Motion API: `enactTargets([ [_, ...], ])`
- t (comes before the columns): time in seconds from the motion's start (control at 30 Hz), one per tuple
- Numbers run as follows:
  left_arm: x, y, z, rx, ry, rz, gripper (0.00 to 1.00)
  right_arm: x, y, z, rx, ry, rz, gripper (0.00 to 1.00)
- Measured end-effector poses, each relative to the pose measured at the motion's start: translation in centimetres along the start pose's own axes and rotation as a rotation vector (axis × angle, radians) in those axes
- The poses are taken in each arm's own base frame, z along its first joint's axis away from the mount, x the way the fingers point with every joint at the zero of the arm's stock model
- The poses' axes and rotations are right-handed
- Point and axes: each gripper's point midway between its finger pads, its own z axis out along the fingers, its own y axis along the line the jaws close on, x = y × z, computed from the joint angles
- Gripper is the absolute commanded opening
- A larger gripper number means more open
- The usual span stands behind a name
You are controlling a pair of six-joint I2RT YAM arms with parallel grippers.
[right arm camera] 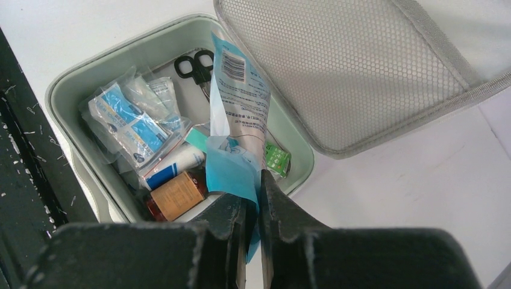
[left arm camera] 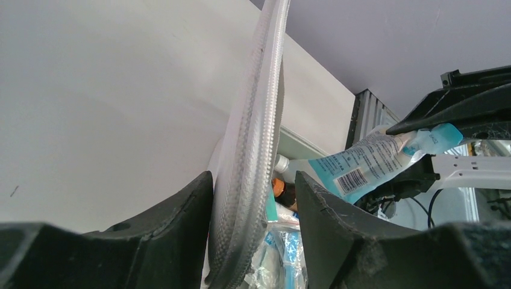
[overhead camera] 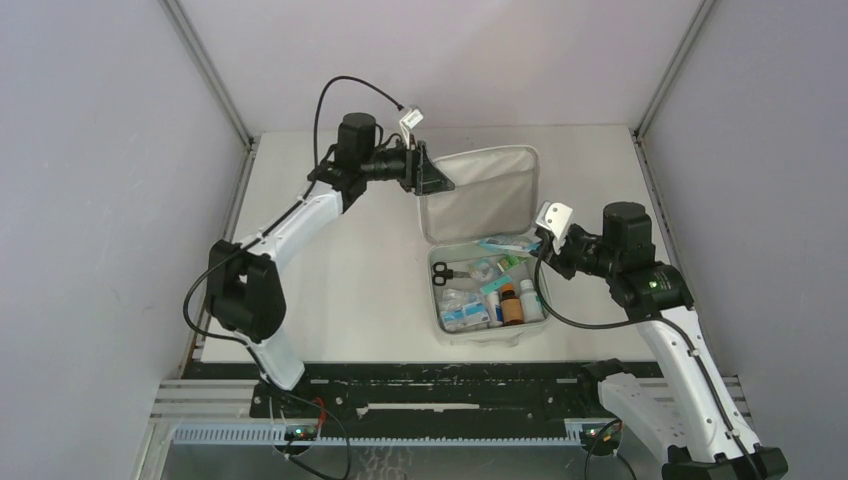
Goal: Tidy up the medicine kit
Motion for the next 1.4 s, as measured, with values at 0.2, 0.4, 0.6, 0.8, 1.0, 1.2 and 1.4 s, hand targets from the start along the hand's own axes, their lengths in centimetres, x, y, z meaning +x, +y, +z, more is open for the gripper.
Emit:
enactTargets([
  [0.2, -0.1, -1.3, -0.3, 0.004, 0.008, 0.034, 0.52, 0.1, 0.2, -0.2, -0.001, 0.003, -0.002, 0.0],
  [0.4, -0.4, -2.3, -0.6, 0.005, 0.01, 0.065, 0.39, 0.5, 0.7, -0.5, -0.011, 0.022, 0.009, 0.0],
  [0.6, -0.6, -3.2, -0.7, 0.008, 0.02, 0.11, 0.31, -0.8, 0.6, -1.6, -0.004, 0.013, -0.006, 0.0],
  [0.8, 0.0, -3.7, -1.1, -0.009, 0.046, 0.162, 0.22, -4.1, -0.4, -3.6, 0.044, -0.025, -0.057, 0.0],
  [1.0, 1.0, -6.1, -1.2, 0.006, 0.085, 0.277, 0.15, -8.3, -0.6, -6.0, 0.101, -0.049, -0.162, 0.0],
  [1.2, 2.0, -7.6, -1.7, 0.021, 0.124, 0.374, 0.09, -11.1, -1.3, -8.1, 0.17, -0.035, -0.25, 0.0],
  [1.4, 2.8, -8.4, -2.1, 0.032, 0.159, 0.427, 0.08, -10.4, -2.0, -8.0, 0.204, 0.063, -0.313, 0.0],
])
